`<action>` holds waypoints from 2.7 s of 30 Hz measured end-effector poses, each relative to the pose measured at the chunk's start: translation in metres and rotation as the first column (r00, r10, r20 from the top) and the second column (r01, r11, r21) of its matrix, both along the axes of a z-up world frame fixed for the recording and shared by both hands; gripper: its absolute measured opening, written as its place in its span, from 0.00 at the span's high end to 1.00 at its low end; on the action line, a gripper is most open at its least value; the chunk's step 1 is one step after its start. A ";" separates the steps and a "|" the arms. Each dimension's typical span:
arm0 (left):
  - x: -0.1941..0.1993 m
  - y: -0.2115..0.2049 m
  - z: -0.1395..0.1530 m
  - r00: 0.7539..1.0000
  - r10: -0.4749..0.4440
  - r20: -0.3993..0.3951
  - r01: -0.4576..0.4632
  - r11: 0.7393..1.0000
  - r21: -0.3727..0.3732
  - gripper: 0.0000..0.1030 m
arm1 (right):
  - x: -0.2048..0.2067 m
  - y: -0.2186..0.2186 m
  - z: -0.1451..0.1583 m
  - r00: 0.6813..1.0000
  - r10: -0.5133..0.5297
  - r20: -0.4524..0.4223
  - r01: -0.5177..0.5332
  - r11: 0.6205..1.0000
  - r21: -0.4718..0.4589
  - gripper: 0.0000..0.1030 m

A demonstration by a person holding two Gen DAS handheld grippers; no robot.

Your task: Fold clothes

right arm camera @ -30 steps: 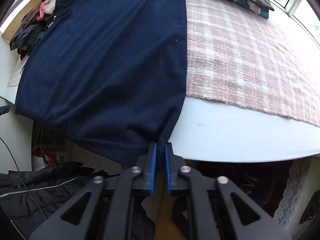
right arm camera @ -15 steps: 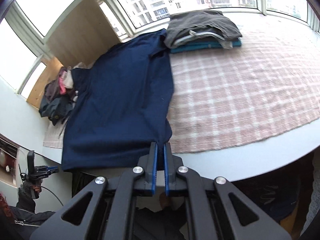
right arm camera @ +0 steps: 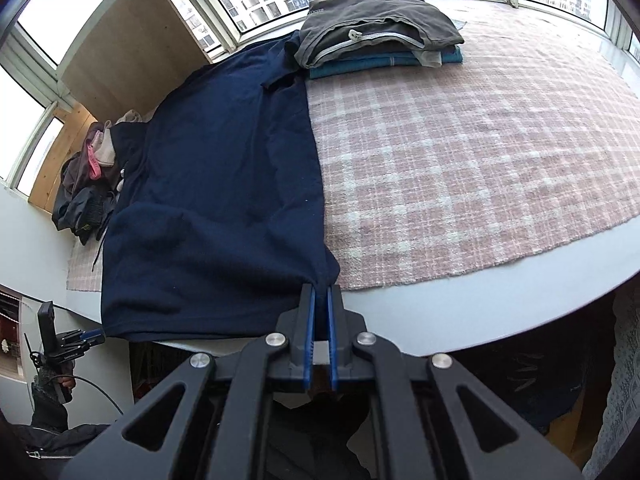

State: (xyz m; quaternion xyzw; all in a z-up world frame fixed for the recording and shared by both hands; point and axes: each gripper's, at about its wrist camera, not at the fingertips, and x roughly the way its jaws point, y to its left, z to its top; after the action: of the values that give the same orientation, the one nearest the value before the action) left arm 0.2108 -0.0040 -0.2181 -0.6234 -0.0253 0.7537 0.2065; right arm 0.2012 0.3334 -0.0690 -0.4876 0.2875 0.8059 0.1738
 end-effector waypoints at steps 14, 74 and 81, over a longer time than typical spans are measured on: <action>-0.010 0.011 -0.020 0.997 0.048 0.063 -0.049 0.998 0.025 0.88 | -0.004 0.001 -0.013 0.999 0.001 0.046 -0.001 1.000 0.020 0.94; -0.037 -0.065 0.061 0.992 0.081 -0.094 -0.081 0.997 0.002 1.00 | -0.166 -0.112 0.008 0.886 0.395 0.241 -0.434 0.891 0.134 0.68; -0.131 -0.041 0.116 0.954 0.161 -0.254 -0.183 0.981 -0.064 0.92 | -0.288 -0.104 0.007 0.783 0.612 0.109 -0.617 0.787 0.012 0.68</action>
State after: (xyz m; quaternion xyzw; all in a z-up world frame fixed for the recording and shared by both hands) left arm 0.0800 -0.0452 -0.1024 -0.5284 -0.0209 0.8410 0.1144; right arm -0.0866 0.2289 -0.0617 -0.5897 0.0853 0.7998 -0.0725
